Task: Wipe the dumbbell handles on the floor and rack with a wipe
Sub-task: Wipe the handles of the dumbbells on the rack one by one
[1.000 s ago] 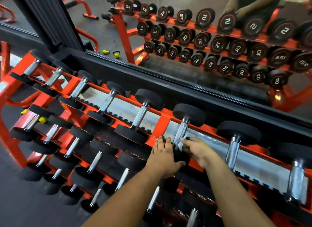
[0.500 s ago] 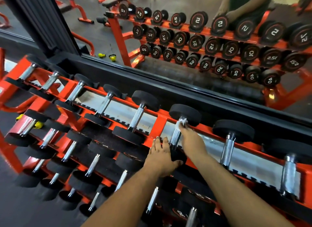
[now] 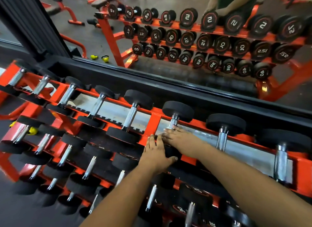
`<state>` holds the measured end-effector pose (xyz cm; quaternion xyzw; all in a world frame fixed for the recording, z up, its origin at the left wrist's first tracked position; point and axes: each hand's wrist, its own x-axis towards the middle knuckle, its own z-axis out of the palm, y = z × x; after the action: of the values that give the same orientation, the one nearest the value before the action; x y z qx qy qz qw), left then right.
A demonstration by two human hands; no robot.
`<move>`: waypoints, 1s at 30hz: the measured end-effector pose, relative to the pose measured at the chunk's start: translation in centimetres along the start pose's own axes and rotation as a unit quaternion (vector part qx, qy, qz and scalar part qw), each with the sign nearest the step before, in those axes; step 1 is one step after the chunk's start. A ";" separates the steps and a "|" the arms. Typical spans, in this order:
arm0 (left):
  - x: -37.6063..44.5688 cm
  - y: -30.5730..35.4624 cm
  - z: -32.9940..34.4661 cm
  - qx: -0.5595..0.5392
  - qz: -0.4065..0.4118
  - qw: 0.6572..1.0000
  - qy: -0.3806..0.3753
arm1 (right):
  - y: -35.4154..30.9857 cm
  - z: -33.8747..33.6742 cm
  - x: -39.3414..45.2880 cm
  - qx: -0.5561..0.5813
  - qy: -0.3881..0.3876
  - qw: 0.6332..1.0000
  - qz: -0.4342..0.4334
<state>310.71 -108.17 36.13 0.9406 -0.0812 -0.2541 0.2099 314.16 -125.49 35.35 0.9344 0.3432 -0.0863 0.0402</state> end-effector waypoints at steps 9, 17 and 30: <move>0.1 -0.2 -0.2 -0.014 -0.007 1.000 -0.014 | 2.4 0.2 -3.0 0.059 -0.075 0.995 -0.021; -0.3 0.1 -0.2 -0.011 -0.007 1.000 -0.010 | -0.5 0.9 0.4 0.643 0.145 0.605 0.447; -0.2 -0.5 1.0 -0.002 0.030 0.999 0.037 | 0.3 1.4 4.8 0.819 0.144 0.380 0.405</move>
<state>310.00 -108.07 35.21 0.9461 -0.1015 -0.2123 0.2223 317.75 -122.82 33.03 0.5393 -0.3132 -0.1626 -0.7646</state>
